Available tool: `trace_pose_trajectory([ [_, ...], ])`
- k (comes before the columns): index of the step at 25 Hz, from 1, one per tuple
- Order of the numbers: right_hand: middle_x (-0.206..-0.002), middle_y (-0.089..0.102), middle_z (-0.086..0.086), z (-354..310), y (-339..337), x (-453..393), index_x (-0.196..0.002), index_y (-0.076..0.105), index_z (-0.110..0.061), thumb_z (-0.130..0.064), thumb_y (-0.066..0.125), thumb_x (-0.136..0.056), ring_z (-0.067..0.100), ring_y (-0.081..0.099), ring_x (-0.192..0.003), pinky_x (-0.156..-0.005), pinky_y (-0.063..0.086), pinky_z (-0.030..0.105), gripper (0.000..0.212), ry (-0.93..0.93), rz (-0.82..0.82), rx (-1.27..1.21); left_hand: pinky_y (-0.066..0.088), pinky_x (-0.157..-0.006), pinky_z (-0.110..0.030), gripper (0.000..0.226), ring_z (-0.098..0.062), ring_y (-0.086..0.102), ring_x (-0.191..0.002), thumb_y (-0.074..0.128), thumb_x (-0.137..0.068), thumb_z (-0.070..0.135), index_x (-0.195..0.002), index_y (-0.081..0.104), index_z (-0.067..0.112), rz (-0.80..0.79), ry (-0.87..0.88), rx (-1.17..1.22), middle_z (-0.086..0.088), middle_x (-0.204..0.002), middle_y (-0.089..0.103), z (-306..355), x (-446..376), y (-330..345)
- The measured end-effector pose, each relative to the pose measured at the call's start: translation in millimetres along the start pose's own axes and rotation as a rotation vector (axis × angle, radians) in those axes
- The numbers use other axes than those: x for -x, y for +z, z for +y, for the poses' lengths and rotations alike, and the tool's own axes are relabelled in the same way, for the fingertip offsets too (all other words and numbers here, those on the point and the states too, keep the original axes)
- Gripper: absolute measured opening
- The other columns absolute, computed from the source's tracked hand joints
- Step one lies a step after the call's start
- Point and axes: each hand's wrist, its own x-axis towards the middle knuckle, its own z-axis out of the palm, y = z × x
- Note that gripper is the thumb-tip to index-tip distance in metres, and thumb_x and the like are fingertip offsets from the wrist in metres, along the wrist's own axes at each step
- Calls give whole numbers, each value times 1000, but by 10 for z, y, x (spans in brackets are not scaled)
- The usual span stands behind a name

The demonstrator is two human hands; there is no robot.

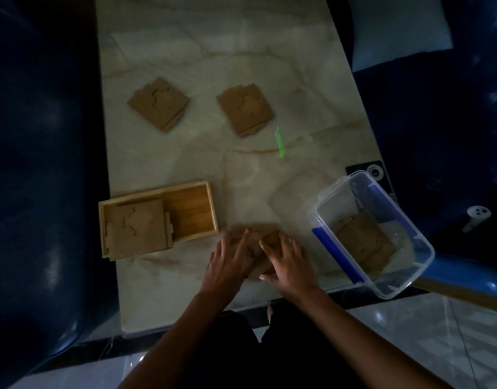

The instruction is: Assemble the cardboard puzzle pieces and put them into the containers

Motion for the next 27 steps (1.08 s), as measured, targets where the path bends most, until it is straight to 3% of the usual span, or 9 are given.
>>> trace_pose_trajectory([
  [7, -152, 33, 28, 12, -35, 28, -152, 19, -38, -61, 65, -77, 48, 34, -137, -105, 37, 58, 91, -16, 11, 7, 45, -103, -46, 119, -42, 39, -136, 81, -64, 36, -154, 4, 28, -47, 34, -1, -27, -154, 24, -1, 6, 21],
  [14, -144, 44, 28, 26, -10, 26, -150, 27, -36, -60, 73, -72, 46, 47, -126, -94, 47, 55, 94, -50, 54, 47, 53, -96, -46, 111, -40, 40, -132, 79, -65, 29, -153, 11, 27, -47, 15, 14, -23, -154, 25, 83, 48, 7],
  [19, -141, 47, 28, 33, -17, 34, -150, 28, -36, -62, 77, -68, 45, 50, -122, -91, 48, 55, 99, -58, 55, 68, 58, -83, -40, 109, -36, 49, -119, 80, -57, 24, -149, 23, 25, -42, 6, 13, -20, -142, 34, 138, 49, -18],
  [23, -149, 39, 27, 20, 4, 46, -151, 27, -37, -61, 73, -72, 47, 44, -128, -95, 44, 57, 94, -36, 42, 65, 56, -88, -40, 106, -37, 51, -124, 80, -57, 19, -146, 24, 27, -43, 29, -7, -21, -142, 40, 126, 56, -8],
  [25, -154, 30, 27, 3, 3, 56, -151, 25, -37, -64, 65, -76, 49, 37, -133, -100, 40, 59, 89, -23, 32, 54, 49, -99, -44, 102, -43, 42, -134, 81, -64, 17, -146, 21, 31, -74, 33, -20, -23, -147, 37, 118, 76, 34],
  [27, -158, 22, 27, -28, -28, 53, -149, 32, -36, -68, 54, -77, 50, 31, -136, -101, 39, 61, 82, -9, 27, 30, 24, -116, -49, 93, -44, 12, -147, 70, -81, 19, -150, 10, 32, -136, 13, -61, -23, -159, 20, 134, 79, 46],
])
